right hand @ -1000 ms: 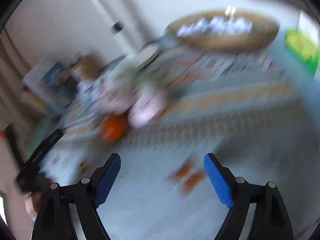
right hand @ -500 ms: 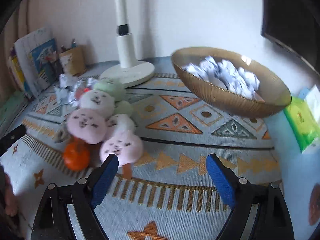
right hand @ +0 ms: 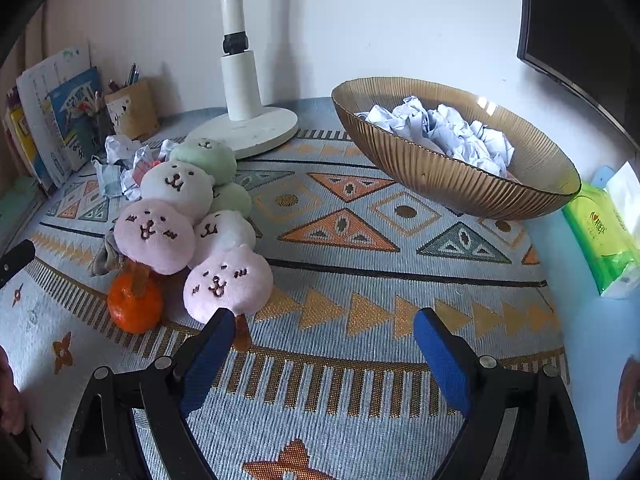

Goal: Organize objects
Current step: 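Move both grippers back toward the desk clutter, then grasp the plaid bow with the left gripper while the right grasps the stacked plush toy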

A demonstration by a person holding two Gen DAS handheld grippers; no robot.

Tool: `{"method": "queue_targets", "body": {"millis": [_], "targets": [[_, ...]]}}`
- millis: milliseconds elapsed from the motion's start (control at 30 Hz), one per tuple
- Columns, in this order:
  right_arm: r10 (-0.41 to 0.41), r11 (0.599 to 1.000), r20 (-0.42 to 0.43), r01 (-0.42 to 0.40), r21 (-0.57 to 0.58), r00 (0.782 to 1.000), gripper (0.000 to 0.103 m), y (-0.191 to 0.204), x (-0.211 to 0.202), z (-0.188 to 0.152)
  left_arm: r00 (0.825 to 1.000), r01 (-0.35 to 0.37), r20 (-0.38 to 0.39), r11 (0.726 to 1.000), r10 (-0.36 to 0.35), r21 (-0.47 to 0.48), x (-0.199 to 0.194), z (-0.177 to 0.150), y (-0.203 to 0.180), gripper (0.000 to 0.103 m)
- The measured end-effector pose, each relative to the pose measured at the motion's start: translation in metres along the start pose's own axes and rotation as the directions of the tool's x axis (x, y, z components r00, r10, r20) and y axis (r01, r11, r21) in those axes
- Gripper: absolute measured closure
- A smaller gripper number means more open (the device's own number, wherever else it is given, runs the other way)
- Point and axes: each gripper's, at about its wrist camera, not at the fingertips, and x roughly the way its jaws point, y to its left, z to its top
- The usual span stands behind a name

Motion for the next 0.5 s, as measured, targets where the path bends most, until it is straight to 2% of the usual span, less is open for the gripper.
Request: {"method": "queue_targets", "body": {"millis": [233, 300, 333, 400, 467, 500], "targets": [[-0.002, 1.0, 0.023, 0.002, -0.002, 1.0, 0.013, -0.001, -0.003, 0.0, 1.0, 0.008, -0.012, 0.999, -0.008, 0.04, 0.002, 0.001, -0.005, 0.001], [0.01, 1.0, 0.042, -0.009, -0.011, 0.999, 0.013, 0.0, -0.007, 0.0, 0.996, 0.054, -0.073, 0.996, -0.05, 0.067, 0.01, 0.005, -0.01, 0.001], [0.037, 0.999, 0.046, -0.036, -0.02, 0.998, 0.013, 0.001, -0.009, 0.001, 0.989, 0.1, -0.117, 0.993, -0.091, 0.068, 0.015, 0.009, -0.013, 0.001], [0.108, 0.994, 0.001, -0.107, -0.03, 0.994, 0.014, 0.003, -0.006, 0.006, 0.969, 0.189, -0.173, 0.981, -0.177, 0.054, 0.023, 0.02, -0.019, 0.001], [0.225, 0.974, -0.086, -0.225, 0.001, 0.971, 0.023, 0.008, 0.0, 0.017, 0.942, 0.268, -0.232, 0.96, -0.243, 0.083, 0.033, 0.037, -0.036, 0.001], [0.238, 0.971, -0.101, -0.239, 0.004, 0.966, 0.024, 0.011, 0.001, 0.022, 0.941, 0.275, -0.235, 0.955, -0.244, 0.109, 0.036, 0.041, -0.044, 0.001]]}}
